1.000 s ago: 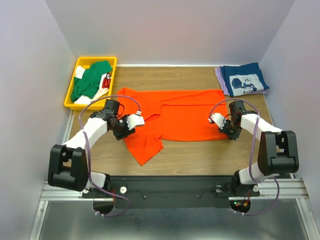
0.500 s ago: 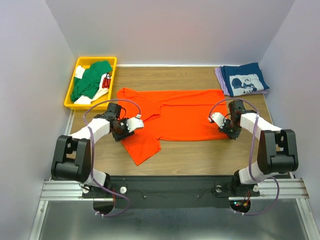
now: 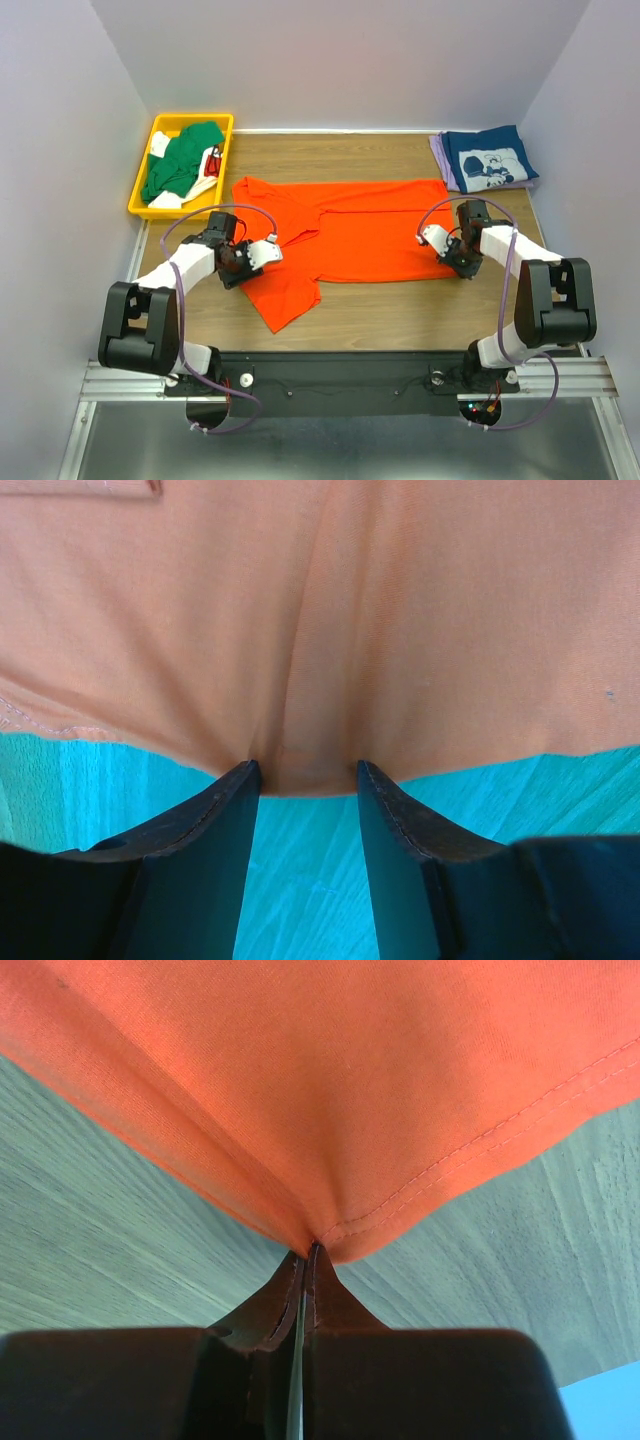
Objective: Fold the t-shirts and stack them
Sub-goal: Fold the tshirt
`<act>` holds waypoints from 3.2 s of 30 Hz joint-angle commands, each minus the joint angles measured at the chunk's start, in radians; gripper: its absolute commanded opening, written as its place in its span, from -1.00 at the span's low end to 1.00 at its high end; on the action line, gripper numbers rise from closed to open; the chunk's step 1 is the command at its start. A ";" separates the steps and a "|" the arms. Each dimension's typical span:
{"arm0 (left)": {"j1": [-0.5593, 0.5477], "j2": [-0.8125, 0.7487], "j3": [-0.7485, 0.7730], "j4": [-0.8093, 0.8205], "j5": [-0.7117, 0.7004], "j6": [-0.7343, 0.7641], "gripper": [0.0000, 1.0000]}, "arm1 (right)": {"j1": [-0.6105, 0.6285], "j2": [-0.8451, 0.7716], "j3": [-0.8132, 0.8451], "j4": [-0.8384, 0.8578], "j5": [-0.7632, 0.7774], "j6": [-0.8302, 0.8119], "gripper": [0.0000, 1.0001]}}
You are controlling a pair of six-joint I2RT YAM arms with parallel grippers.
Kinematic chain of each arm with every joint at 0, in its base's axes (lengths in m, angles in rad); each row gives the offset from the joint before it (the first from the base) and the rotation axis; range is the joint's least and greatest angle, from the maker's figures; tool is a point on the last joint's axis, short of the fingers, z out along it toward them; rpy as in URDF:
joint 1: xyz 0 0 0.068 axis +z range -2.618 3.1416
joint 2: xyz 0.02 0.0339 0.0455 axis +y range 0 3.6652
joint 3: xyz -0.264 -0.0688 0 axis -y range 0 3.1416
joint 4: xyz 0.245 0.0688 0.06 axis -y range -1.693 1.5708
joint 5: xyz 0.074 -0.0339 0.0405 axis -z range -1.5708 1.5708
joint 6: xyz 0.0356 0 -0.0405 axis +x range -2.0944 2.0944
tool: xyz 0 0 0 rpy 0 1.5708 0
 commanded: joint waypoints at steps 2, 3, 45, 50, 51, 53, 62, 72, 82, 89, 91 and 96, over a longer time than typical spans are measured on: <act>0.008 0.061 0.008 -0.041 0.016 0.004 -0.02 | 0.000 0.009 0.016 0.012 0.005 -0.010 -0.99; 0.008 0.064 0.013 -0.044 0.026 0.004 -0.13 | 0.000 0.009 0.015 0.010 0.005 -0.007 -0.99; 0.152 0.291 0.563 -0.318 0.270 0.025 -1.00 | -0.059 0.384 0.642 -0.143 -0.084 -0.036 -0.99; 0.160 0.377 0.565 -0.271 0.263 0.004 -1.00 | -0.057 0.487 0.737 -0.138 -0.107 0.007 -0.99; 0.160 0.383 0.566 -0.263 0.261 -0.007 -1.00 | -0.057 0.504 0.749 -0.138 -0.110 0.017 -0.99; 0.160 0.402 0.557 -0.227 0.255 -0.027 -1.00 | -0.057 0.541 0.769 -0.131 -0.114 0.039 -0.99; 0.194 0.435 0.553 -0.160 0.244 -0.081 -0.85 | -0.050 0.572 0.818 -0.091 -0.127 0.123 -0.62; 0.237 0.218 0.531 -0.176 0.293 -0.162 -0.15 | -0.050 0.394 0.808 -0.094 -0.148 0.260 0.08; 0.235 0.265 0.458 -0.082 0.298 -0.287 -0.26 | -0.027 0.355 0.627 -0.166 -0.234 0.301 -0.33; 0.227 0.359 0.444 -0.027 0.257 -0.351 -0.33 | -0.019 0.444 0.631 -0.161 -0.237 0.341 -0.36; 0.226 0.388 0.432 -0.024 0.237 -0.352 -0.34 | -0.019 0.478 0.634 -0.158 -0.220 0.349 -0.35; 0.208 0.429 0.393 -0.015 0.175 -0.344 -0.35 | -0.017 0.519 0.593 -0.160 -0.168 0.338 -0.35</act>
